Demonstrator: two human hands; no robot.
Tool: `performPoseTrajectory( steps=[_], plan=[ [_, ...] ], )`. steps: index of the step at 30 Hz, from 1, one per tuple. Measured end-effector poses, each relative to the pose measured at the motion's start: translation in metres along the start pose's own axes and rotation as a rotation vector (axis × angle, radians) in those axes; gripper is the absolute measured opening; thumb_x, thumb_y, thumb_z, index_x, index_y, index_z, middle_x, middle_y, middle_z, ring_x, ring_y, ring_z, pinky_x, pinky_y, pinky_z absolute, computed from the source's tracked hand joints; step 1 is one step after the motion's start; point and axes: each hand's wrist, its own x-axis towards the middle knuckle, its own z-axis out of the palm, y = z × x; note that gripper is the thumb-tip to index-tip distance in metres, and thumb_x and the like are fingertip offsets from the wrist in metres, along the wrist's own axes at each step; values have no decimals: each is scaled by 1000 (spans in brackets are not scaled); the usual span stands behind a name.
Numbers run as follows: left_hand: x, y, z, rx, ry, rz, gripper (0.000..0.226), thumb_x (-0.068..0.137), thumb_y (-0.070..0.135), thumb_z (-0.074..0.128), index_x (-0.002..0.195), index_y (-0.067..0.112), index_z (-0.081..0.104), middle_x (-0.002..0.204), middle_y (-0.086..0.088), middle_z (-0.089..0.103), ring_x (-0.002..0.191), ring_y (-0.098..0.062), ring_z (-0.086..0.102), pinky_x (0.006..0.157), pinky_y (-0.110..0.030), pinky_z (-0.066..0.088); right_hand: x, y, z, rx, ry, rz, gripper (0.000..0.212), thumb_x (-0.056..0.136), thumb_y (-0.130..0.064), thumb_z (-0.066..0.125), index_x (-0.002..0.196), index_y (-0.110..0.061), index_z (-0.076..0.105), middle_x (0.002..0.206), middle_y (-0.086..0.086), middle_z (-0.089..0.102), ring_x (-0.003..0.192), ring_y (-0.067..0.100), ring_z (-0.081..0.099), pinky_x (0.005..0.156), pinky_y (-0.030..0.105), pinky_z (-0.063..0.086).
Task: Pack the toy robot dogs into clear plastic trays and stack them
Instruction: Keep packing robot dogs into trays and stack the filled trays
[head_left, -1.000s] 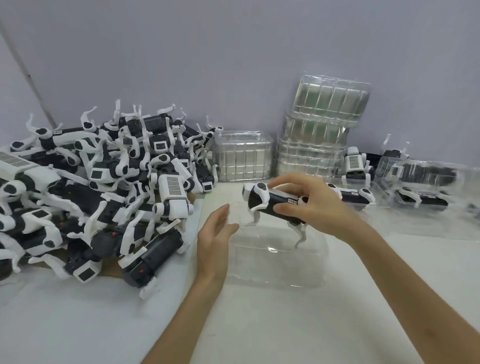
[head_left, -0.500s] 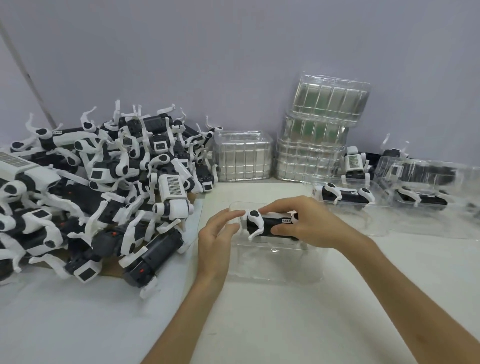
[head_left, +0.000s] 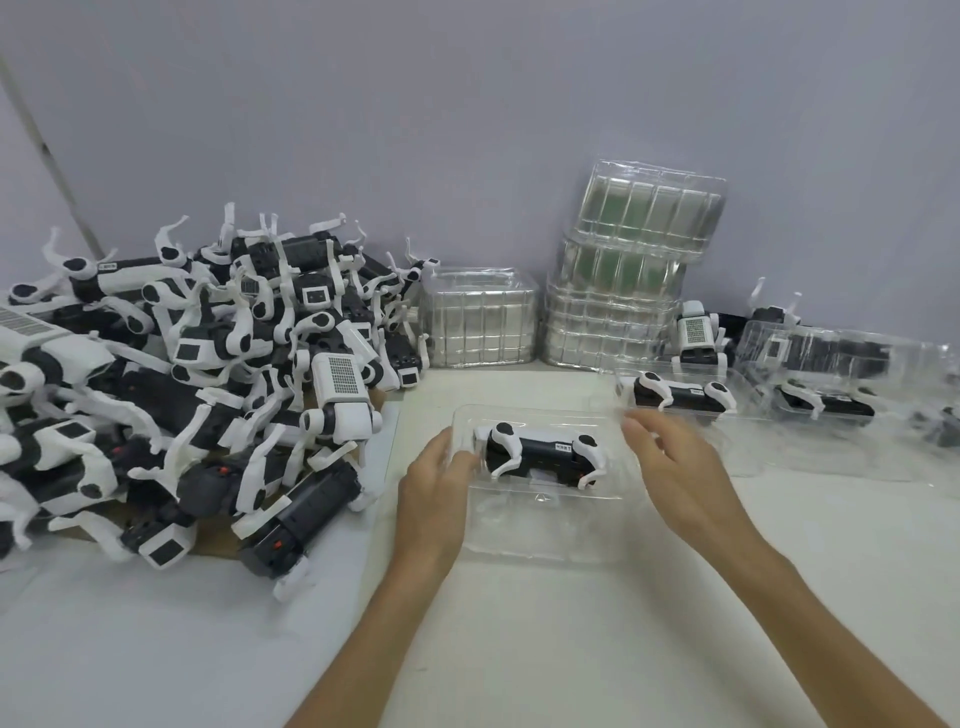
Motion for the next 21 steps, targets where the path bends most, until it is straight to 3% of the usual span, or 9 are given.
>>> performPoseTrajectory(
  steps=[1,2,3,4,5,7,10,16,21],
  plan=[
    [-1,1,0,18,-14,20,20,79,31,49,78,44,64,72,25,57,76,0,51,72,-24,38,-3,2,1,20,-50,74,25,103,-38,44,105,-23,64,120,0,58,98,10,53,87,27,38],
    [-3,2,-1,25,-28,29,20,77,32,46,71,42,62,68,23,57,70,1,50,69,-25,37,-5,3,4,46,-113,136,30,104,-42,42,103,-21,64,105,-13,39,92,2,34,91,32,40],
    [-4,2,-2,9,-42,43,21,79,32,46,75,43,63,73,26,61,73,5,53,71,-22,38,-6,2,6,81,-159,188,35,103,-45,41,106,-18,65,132,1,17,135,21,39,95,35,41],
    [-4,1,-2,-21,-50,57,25,83,31,47,88,47,67,87,32,64,85,13,55,79,-16,39,-6,2,9,143,-206,213,32,103,-48,41,109,-28,65,99,-18,40,112,16,57,95,33,41],
    [-3,-2,-2,-48,-41,65,32,90,30,49,110,48,65,110,38,61,103,18,52,90,-11,36,-7,1,12,211,-223,212,22,102,-50,42,106,-43,62,113,-19,60,112,8,55,94,29,39],
    [0,-4,-5,-82,-11,70,47,100,23,49,144,37,45,142,31,43,130,13,37,109,-17,27,-10,-4,16,325,-245,199,16,99,-54,46,113,-60,50,113,-45,48,116,-4,47,99,24,33],
    [0,-1,-8,-91,-38,126,50,102,31,50,145,50,34,152,25,35,140,1,35,118,-34,29,-10,-2,17,461,-266,119,61,82,-69,49,140,-62,31,143,-37,37,129,3,46,109,32,34],
    [4,-1,-12,-183,-193,47,105,57,59,79,148,46,28,142,13,51,110,2,63,95,-32,50,-10,-5,8,509,-243,-111,73,83,-61,65,146,-60,28,155,-25,34,131,-10,44,91,25,49],
    [8,-4,-12,-188,-229,34,105,51,56,82,144,47,34,135,12,56,107,-4,65,83,-25,48,-8,-4,5,538,-181,-158,75,77,-52,73,144,-56,39,150,-26,41,125,-6,53,111,50,42]
  ],
)
